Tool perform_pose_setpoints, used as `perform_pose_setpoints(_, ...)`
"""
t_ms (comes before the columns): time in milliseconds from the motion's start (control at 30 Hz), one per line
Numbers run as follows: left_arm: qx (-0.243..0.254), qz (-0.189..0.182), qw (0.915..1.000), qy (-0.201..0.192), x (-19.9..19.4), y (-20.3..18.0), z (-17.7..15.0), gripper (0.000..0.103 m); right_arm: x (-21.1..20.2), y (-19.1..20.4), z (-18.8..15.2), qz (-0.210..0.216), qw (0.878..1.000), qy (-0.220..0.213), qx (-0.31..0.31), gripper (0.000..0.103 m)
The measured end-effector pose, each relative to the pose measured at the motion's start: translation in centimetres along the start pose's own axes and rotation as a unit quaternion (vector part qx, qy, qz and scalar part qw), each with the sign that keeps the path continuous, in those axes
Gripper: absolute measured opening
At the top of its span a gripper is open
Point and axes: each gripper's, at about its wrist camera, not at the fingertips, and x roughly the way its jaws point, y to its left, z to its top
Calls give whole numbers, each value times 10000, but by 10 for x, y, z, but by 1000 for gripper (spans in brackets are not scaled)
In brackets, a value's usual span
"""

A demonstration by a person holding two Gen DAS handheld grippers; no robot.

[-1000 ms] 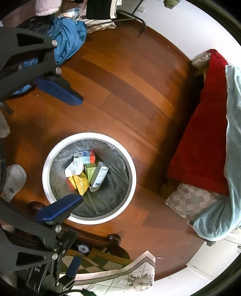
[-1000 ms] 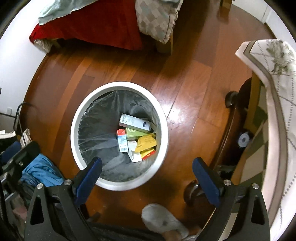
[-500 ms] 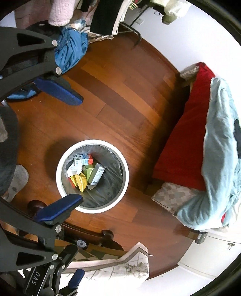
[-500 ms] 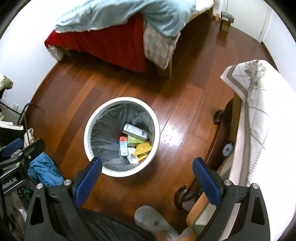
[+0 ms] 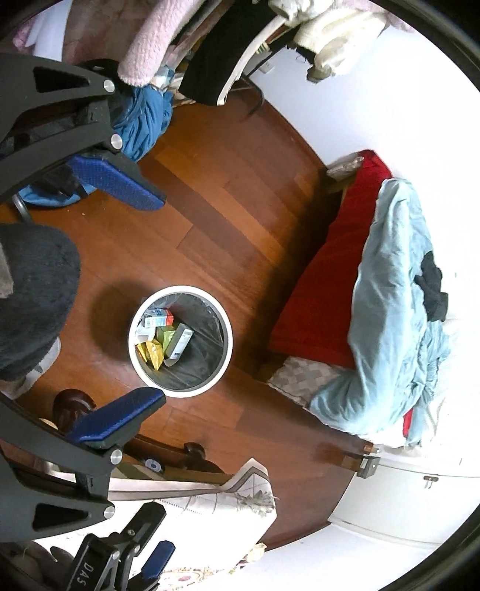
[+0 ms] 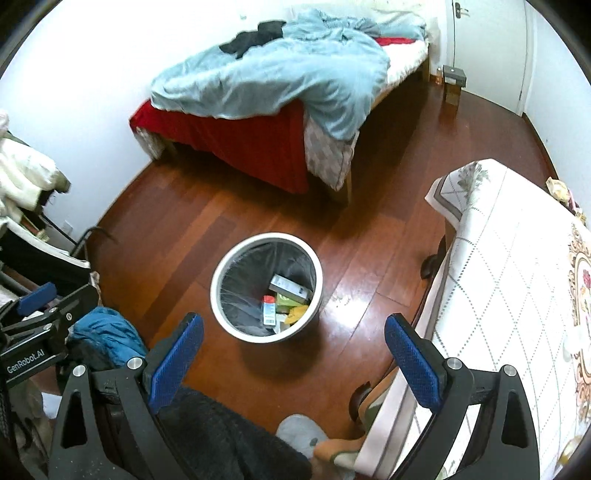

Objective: Collect trash
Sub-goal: 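Raise both tools away from the bin, then grasp the clear plastic cup with the left tool while the right tool grasps the crumpled white paper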

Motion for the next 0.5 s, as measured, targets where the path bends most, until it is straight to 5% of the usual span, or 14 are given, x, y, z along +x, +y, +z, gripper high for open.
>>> perform_pose_setpoints(300,104,281,9990,-331,-41,-30,-17,98,-63,-24,-21,529,9968,-376,456,99)
perform_pose_setpoints(500,321,-243,9987,-313,-47,-93,-36,98,-97,-79,-60,462,9915,-413,1142,103)
